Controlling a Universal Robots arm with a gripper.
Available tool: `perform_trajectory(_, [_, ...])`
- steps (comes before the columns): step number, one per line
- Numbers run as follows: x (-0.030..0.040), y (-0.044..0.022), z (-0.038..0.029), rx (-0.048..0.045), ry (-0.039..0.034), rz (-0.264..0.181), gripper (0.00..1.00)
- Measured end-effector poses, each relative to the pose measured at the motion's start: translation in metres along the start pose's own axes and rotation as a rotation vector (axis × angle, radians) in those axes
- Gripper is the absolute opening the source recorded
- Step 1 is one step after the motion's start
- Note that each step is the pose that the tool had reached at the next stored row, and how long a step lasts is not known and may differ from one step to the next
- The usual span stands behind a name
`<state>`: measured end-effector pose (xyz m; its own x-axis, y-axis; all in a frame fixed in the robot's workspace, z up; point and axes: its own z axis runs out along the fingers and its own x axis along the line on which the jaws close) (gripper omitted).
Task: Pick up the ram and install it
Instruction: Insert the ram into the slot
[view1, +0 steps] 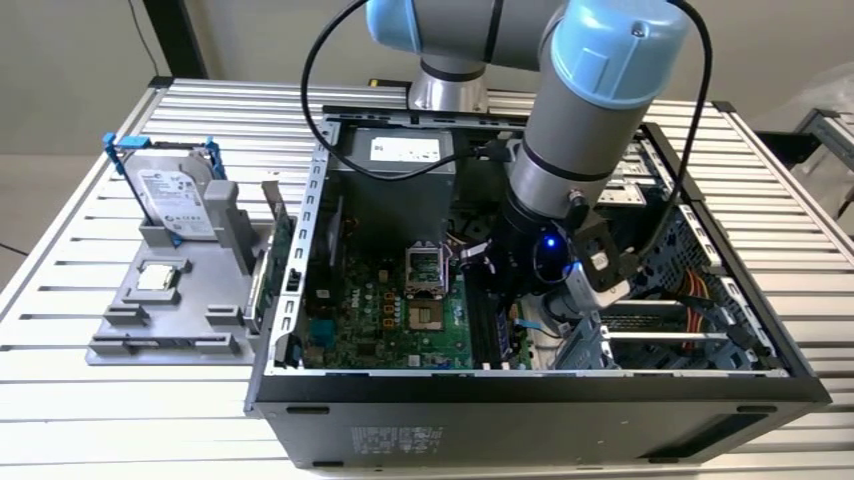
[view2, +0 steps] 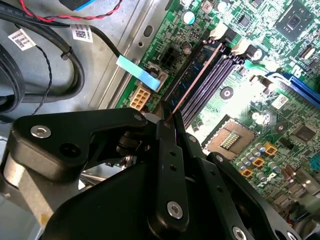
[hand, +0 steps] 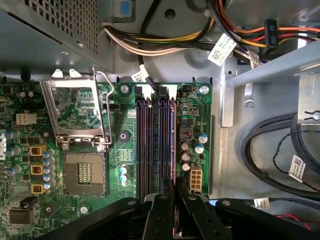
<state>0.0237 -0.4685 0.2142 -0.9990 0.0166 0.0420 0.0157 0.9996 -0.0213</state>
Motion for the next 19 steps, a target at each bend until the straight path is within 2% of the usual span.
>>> perform_trajectory(8, [-0.0001, 0.0001, 0.0011, 0.0001, 0.0041, -0.003, 0.0])
perform_trajectory(17, [-0.0001, 0.0001, 0.0012, -0.0002, 0.0046, -0.003, 0.0])
perform_trajectory(18, [-0.0001, 0.0001, 0.0012, -0.0002, 0.0046, -0.003, 1.0])
perform_trajectory(19, [-0.0001, 0.0001, 0.0012, -0.0001, 0.0047, -0.003, 1.0])
